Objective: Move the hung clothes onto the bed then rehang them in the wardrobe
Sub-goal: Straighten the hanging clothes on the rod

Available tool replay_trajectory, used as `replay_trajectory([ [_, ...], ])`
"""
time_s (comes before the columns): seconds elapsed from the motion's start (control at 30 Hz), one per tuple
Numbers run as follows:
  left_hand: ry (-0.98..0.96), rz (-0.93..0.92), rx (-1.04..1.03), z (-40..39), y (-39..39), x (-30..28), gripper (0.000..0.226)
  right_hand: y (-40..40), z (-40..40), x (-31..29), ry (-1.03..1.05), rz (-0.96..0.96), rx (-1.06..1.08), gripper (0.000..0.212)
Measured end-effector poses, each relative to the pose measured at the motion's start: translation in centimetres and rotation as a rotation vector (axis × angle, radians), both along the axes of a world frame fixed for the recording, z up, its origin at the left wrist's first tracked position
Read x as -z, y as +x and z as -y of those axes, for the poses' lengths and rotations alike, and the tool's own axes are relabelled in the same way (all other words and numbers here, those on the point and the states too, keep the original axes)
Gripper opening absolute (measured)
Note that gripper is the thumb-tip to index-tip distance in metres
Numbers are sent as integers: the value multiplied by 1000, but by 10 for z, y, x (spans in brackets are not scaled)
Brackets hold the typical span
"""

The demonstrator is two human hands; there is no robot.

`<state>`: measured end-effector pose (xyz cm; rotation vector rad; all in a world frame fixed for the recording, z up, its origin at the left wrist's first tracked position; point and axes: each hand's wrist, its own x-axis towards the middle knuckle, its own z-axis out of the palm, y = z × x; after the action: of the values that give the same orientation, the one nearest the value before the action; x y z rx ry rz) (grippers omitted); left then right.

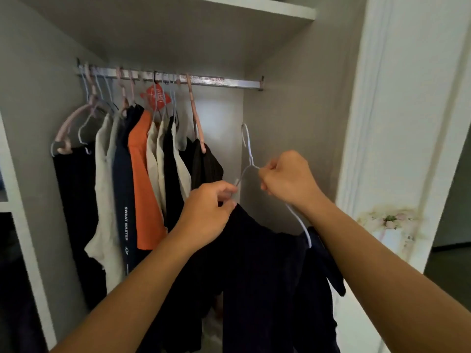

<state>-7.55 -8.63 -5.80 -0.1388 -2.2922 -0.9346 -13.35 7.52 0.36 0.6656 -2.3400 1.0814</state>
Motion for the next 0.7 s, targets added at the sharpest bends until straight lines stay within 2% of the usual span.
replay_trajectory([
  [0.13,-163,-82,-120,7,-36,-21,24,-53,24,-18,41,-74,47,30],
  [0.27,-350,-186,-233,13,-66,-42,22,-90,43,-36,47,-97,63,44],
  [0.43,-571,-273,-330,29,-107,-58,18,-134,68,-55,31,-108,49,43],
  [0.7,-702,-334,-445,62,-143,-81,17,-173,112,-96,-13,-179,15,42],
])
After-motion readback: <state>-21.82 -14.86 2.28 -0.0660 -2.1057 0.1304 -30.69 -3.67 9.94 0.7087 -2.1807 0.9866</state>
